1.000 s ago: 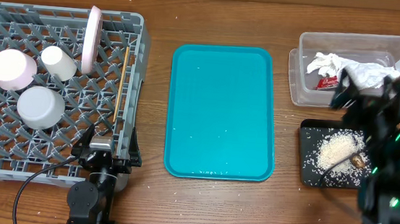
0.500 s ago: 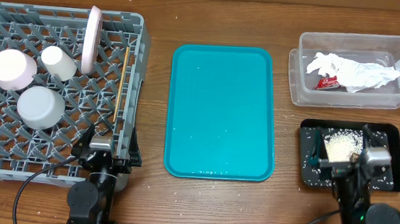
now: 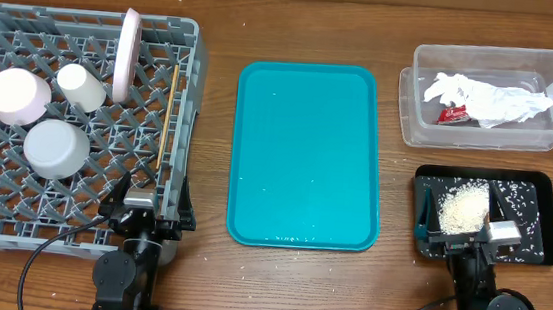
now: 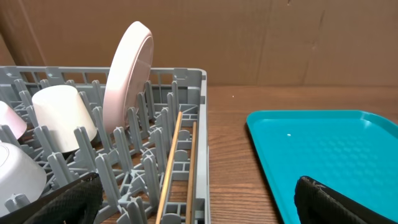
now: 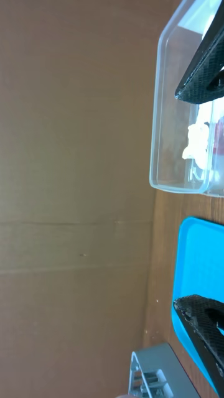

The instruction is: Sort waste into correct bins and load items into the dishwasher

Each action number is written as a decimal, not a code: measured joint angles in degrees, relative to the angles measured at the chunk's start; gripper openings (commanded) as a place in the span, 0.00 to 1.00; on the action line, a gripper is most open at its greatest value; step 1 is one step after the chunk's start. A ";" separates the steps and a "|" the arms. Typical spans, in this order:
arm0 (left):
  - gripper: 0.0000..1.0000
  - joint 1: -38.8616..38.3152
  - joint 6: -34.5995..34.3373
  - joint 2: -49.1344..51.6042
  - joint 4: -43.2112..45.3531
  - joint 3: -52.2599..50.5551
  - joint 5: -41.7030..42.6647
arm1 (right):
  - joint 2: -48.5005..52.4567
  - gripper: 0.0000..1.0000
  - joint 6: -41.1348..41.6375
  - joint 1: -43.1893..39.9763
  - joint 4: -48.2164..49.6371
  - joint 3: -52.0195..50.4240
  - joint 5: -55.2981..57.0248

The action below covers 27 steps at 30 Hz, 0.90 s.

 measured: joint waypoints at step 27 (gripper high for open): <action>1.00 0.00 0.00 0.00 0.00 0.00 0.02 | -0.07 1.00 -0.37 7.26 -12.63 0.00 8.39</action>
